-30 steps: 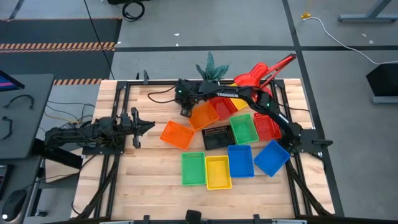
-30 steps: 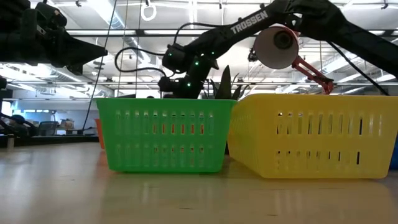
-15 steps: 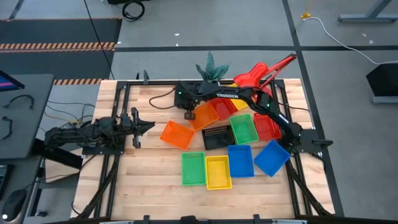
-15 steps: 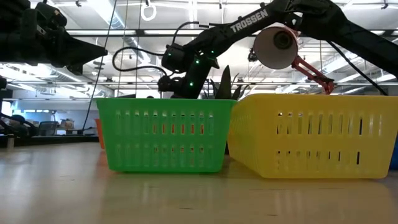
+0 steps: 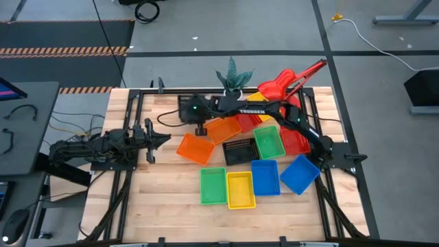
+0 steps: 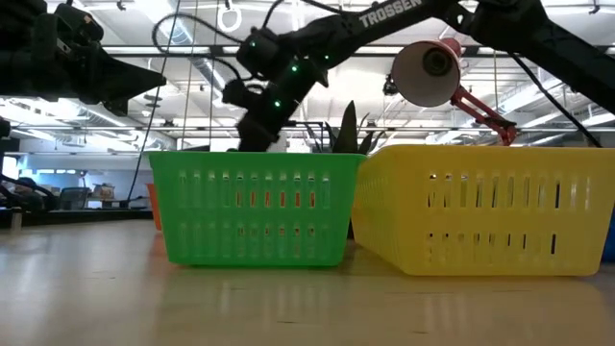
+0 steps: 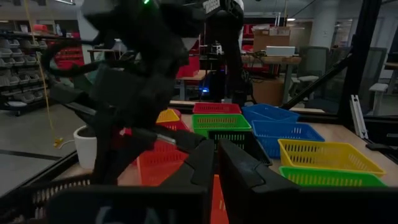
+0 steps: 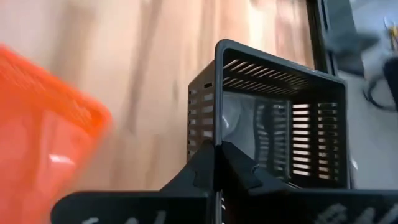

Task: Stack baskets by color
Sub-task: Move the top black bin to the bottom left of the table

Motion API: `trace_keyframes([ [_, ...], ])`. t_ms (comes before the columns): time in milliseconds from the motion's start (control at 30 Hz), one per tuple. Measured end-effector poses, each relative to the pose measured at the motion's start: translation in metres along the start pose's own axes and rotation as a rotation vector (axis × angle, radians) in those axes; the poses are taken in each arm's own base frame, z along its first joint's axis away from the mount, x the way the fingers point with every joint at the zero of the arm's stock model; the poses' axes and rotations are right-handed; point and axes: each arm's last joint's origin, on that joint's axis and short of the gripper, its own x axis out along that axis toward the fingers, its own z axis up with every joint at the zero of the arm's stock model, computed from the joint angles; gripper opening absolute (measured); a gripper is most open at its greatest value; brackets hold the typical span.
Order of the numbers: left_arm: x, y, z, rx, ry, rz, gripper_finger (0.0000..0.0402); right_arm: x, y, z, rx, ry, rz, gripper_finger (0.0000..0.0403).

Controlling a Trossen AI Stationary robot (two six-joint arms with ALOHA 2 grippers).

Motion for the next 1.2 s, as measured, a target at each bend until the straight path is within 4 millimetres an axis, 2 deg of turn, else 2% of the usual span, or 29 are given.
trace_keyframes([
  [133, 0.000, 0.000, 0.000, 0.000, 0.000, 0.001, 0.0031, 0.002, 0.018, 0.016, -0.004, -0.122, 0.048, 0.0012],
  [300, 0.000, 0.000, 0.000, 0.000, 0.000, 0.000, 0.0036, 0.009, 0.033, 0.025, 0.014, -0.166, -0.024, 0.0012],
  [400, 0.000, 0.000, 0.000, -0.001, -0.004, 0.000, 0.0033, 0.006, 0.028, 0.028, 0.074, -0.188, -0.037, 0.0012],
  [500, 0.000, 0.000, 0.000, -0.001, -0.005, 0.000, 0.0029, 0.008, 0.021, 0.023, 0.120, -0.169, -0.043, 0.0012],
  [733, 0.000, 0.000, 0.001, -0.001, -0.006, 0.000, 0.0026, 0.006, 0.006, 0.018, 0.121, -0.148, -0.109, 0.0012],
  [867, 0.000, 0.000, 0.001, -0.001, -0.006, 0.000, 0.0031, -0.013, 0.001, 0.024, 0.105, -0.140, -0.113, 0.0012],
  [1000, 0.000, 0.000, 0.001, -0.001, -0.006, 0.000, 0.0036, -0.035, 0.004, 0.025, 0.108, -0.049, -0.123, 0.0012],
  [1100, 0.000, 0.000, 0.001, -0.001, -0.006, 0.000, 0.0036, -0.057, 0.012, 0.032, 0.106, -0.014, -0.154, 0.0012],
  [1200, 0.000, 0.000, 0.001, -0.001, -0.006, 0.000, 0.0032, -0.072, 0.029, 0.042, 0.091, -0.021, -0.148, 0.0012],
])
